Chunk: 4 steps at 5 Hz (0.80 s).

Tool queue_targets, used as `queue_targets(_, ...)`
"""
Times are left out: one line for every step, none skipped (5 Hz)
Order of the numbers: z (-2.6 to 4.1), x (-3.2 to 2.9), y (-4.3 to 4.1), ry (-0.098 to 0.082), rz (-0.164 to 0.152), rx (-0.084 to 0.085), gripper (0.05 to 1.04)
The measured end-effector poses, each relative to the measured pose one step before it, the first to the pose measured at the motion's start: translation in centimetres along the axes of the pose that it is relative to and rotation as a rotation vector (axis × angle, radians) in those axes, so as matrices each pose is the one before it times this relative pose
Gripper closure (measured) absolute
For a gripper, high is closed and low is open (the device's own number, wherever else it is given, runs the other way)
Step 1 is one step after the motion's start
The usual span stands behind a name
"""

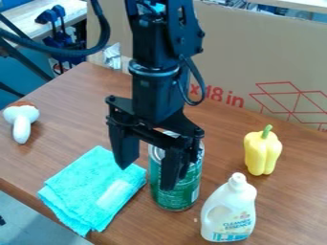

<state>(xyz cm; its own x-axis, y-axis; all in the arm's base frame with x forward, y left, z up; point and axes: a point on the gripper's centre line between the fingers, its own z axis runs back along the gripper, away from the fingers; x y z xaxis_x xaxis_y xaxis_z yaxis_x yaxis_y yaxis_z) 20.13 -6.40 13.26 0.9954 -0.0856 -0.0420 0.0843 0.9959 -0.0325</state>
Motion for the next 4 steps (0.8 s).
queue_targets(-0.496, -0.181, 0.316, 0.0267, 0.004, 0.0044, 0.082)
queue_targets(-0.791, -0.578, 4.833, 0.1205, 0.0492, -0.041, 0.082)
queue_targets(-0.186, -0.939, 3.63, 0.0559, 0.0785, -0.0731, 0.082)
queue_targets(-0.001, -0.074, 1.954, 0.1093, -0.117, 0.0173, 0.082)
